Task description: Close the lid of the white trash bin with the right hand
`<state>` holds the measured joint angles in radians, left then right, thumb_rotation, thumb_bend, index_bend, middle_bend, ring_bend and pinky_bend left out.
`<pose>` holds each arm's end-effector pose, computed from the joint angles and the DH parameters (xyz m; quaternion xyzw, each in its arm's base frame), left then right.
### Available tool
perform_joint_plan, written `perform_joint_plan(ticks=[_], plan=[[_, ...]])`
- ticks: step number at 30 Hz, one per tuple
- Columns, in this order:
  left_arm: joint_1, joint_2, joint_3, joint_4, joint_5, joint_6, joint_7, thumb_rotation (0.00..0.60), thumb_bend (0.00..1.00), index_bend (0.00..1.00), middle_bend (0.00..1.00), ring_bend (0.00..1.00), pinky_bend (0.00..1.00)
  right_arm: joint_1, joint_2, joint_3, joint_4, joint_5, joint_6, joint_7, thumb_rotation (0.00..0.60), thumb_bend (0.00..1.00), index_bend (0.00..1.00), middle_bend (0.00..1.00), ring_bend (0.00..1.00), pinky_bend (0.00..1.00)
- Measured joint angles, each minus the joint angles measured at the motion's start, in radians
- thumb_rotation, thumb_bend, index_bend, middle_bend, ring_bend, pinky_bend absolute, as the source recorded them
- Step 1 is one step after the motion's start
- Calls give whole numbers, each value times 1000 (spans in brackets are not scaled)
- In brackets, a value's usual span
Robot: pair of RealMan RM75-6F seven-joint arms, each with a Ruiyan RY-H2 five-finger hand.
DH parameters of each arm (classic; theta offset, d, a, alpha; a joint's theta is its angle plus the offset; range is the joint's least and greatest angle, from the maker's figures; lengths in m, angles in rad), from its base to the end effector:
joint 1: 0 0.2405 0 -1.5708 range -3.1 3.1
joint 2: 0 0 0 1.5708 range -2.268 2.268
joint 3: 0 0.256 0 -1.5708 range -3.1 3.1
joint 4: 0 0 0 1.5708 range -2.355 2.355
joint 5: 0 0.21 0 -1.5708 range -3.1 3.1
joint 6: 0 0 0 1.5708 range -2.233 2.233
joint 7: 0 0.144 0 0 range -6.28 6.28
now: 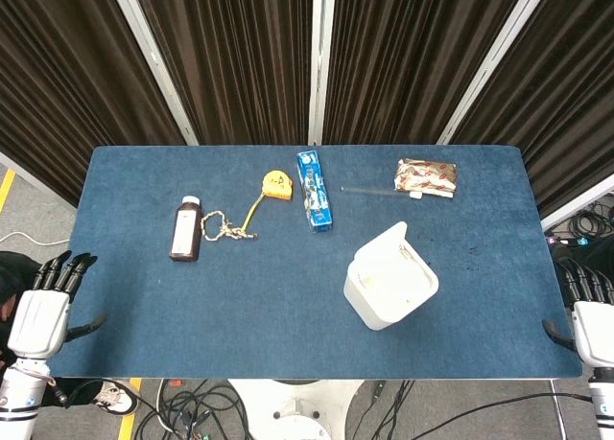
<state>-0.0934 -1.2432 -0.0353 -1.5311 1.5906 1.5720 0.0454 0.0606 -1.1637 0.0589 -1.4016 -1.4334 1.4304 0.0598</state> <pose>-0.2979 0.1799 0.1310 -0.6063 -0.3446 -0.4283 0.5747 -0.3634 -0.1765 0.1675 0.5853 -0.3905 0.3288 0.6299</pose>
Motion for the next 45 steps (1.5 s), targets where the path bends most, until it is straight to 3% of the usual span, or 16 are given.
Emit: perform_joint_plan(ticks=[9, 12, 14, 18, 21, 26, 32, 39, 45], plan=[[-3, 4, 1, -7, -1, -7, 1, 600, 0, 141, 134, 60, 137, -1, 6, 1, -9, -11, 7, 7, 600, 137, 0, 0, 0, 0], [-6, 7, -2, -10, 1, -8, 0, 600, 0, 141, 134, 60, 137, 2, 11, 2, -18, -25, 15, 6, 600, 182, 0, 0, 0, 0], [-7, 6, 0, -10, 1, -12, 1, 600, 0, 141, 134, 60, 137, 6, 18, 1, -28, -40, 16, 4, 600, 279, 0, 0, 0, 0], [-7, 2, 7, -2, -1, -22, 5, 600, 0, 141, 133, 61, 137, 20, 47, -11, -59, -88, 11, 10, 600, 797, 0, 0, 0, 0], [-6, -1, 7, 2, -7, -24, 0, 600, 0, 141, 134, 61, 137, 41, 80, -17, -96, -139, 8, 22, 600, 971, 0, 0, 0, 0], [-10, -2, 8, 9, -4, -31, -6, 600, 0, 141, 134, 61, 137, 97, 132, -9, -179, -207, -4, 20, 600, 970, 0, 0, 0, 0], [-11, -3, 11, 6, -4, -35, -3, 600, 0, 141, 134, 61, 137, 199, 223, 37, -344, -254, -71, -57, 600, 960, 0, 0, 0, 0], [-10, -4, 13, 10, -11, -40, -7, 600, 0, 141, 134, 60, 137, 365, 321, 101, -521, -226, -297, -65, 600, 971, 0, 0, 0, 0], [-8, -6, 16, 21, -14, -44, -18, 600, 0, 141, 134, 60, 137, 491, 337, 139, -589, -143, -456, -106, 600, 966, 0, 0, 0, 0]])
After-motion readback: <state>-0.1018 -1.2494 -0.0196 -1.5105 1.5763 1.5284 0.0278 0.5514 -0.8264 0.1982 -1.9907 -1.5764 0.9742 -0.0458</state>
